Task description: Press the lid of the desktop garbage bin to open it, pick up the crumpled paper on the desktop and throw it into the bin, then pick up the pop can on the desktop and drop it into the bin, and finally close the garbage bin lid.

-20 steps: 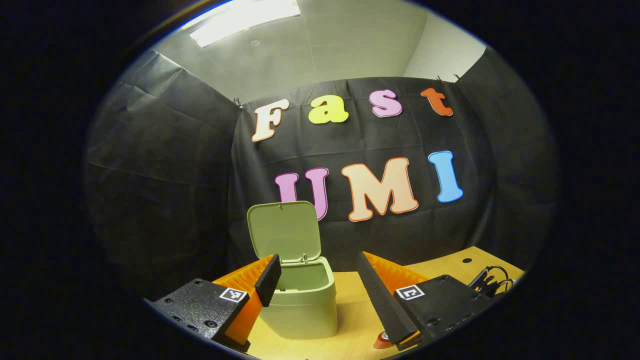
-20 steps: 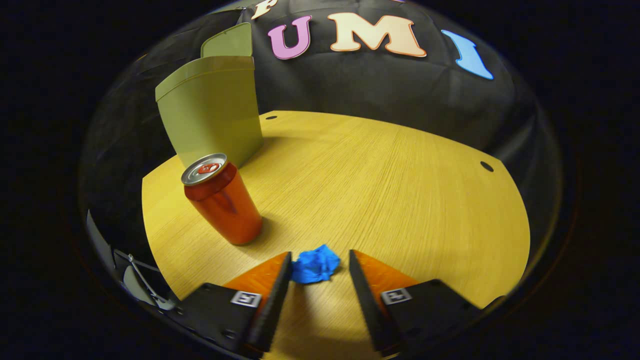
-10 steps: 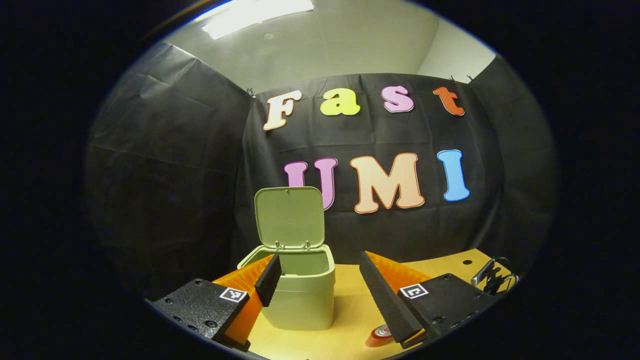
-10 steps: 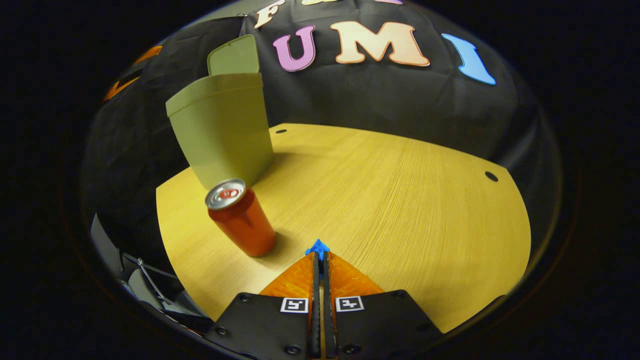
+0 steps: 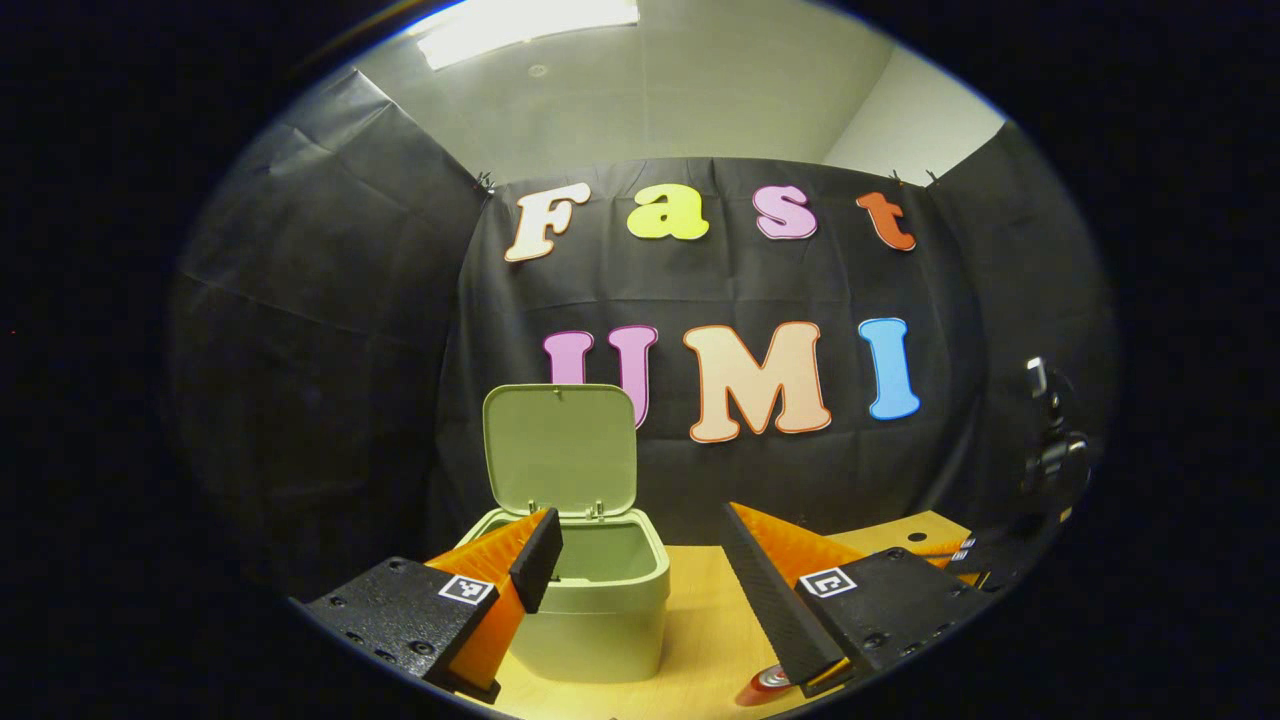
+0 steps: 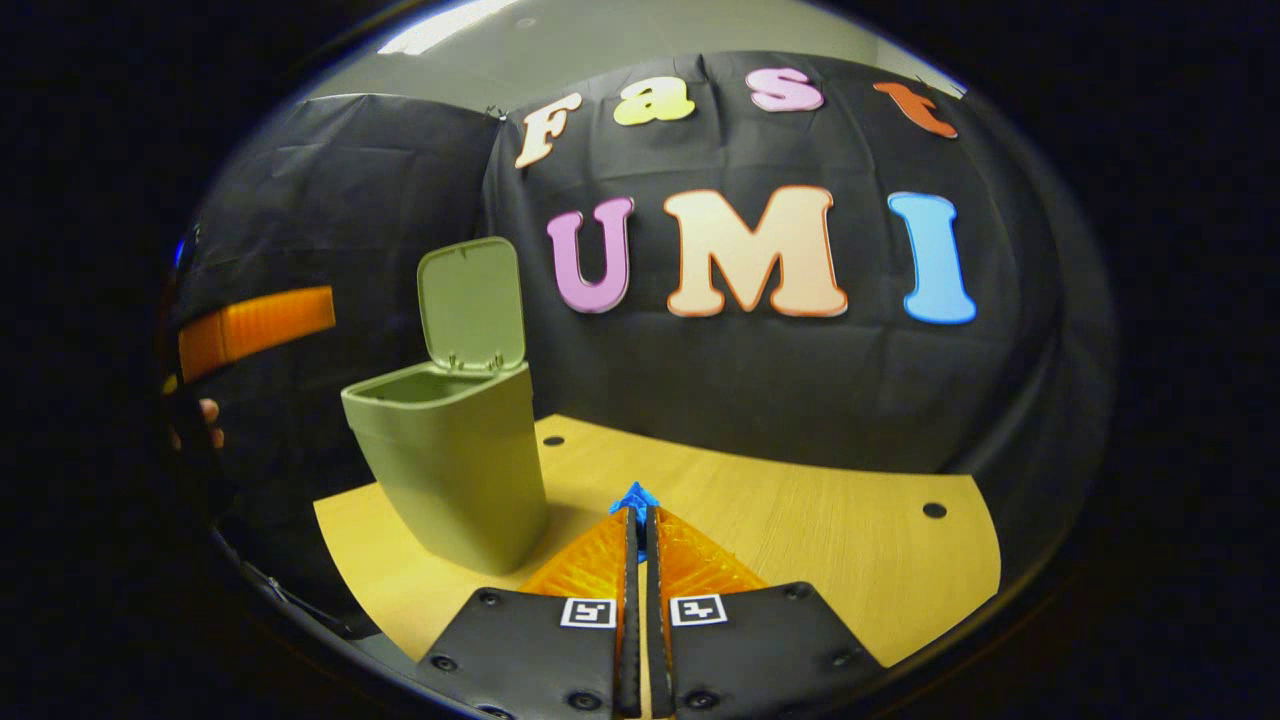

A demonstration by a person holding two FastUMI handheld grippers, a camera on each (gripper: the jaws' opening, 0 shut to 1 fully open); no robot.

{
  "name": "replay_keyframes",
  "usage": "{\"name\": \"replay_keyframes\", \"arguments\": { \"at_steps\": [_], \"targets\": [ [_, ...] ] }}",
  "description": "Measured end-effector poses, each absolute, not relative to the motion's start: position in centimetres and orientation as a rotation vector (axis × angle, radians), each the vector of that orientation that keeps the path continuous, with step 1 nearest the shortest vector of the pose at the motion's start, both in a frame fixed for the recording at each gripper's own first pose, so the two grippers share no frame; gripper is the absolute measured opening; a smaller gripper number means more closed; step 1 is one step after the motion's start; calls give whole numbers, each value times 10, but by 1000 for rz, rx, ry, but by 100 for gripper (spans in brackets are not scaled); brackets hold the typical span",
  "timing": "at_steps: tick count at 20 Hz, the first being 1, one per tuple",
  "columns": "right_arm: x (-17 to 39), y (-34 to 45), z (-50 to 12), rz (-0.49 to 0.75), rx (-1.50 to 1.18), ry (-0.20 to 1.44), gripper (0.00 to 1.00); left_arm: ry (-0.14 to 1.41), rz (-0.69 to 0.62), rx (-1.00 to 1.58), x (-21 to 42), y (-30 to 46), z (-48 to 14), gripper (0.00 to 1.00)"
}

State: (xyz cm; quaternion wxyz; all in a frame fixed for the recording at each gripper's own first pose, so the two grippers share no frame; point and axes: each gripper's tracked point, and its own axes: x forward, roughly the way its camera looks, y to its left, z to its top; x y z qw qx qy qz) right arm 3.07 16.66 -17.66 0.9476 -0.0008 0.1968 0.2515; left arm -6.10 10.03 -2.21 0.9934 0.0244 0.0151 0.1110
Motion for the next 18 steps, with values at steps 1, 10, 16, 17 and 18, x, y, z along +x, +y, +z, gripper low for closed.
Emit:
{"name": "replay_keyframes", "arguments": {
  "at_steps": [1,10,16,17,18],
  "targets": [
    [39,177,-161,516,4,360,6,28,222,45,-61,106,-23,95],
    [64,284,-94,623,62,216,5,69,256,42,-77,164,-43,95],
    [63,358,-106,704,89,229,5,111,283,60,-92,202,-57,99],
    [61,369,-111,715,89,237,5,118,286,61,-93,208,-59,99],
    [60,379,-115,726,90,244,5,125,287,61,-96,214,-62,95]
  ]
}}
